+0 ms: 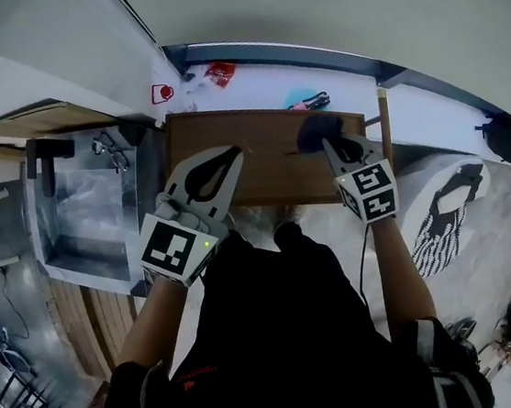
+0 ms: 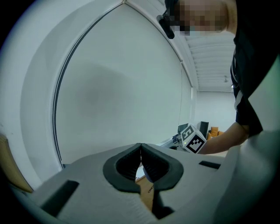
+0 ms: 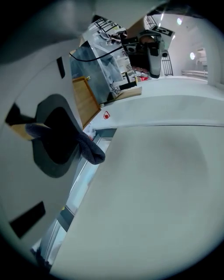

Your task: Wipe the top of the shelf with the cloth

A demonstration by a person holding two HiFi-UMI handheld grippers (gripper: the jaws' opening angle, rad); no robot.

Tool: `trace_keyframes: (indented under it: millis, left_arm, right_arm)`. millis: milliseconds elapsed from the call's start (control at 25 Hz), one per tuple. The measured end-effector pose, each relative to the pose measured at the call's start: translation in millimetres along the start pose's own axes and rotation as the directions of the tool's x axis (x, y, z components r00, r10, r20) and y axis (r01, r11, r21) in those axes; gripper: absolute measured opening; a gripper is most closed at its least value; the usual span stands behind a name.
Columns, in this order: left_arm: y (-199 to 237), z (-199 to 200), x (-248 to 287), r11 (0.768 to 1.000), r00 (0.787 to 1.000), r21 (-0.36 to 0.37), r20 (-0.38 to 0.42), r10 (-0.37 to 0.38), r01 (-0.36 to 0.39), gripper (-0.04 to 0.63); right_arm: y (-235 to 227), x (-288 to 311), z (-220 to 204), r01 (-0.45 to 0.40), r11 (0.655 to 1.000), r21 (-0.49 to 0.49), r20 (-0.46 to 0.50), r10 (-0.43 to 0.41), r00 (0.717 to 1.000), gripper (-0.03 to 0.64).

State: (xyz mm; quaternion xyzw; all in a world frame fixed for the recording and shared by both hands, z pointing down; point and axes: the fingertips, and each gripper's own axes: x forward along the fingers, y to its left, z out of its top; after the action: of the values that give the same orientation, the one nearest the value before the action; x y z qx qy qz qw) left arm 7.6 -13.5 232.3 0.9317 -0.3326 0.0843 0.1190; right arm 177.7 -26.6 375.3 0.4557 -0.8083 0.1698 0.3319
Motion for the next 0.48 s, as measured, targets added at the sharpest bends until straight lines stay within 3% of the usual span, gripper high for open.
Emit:
trace_keyframes:
  millis: [480]
  left_arm:
    - [4, 19, -24, 0.999, 0.998, 0.046, 0.066, 0.025, -0.028, 0.02]
  right_arm:
    - [14, -36, 67, 0.006, 1.0, -0.003, 0.159, -0.005, 0.987, 0.026]
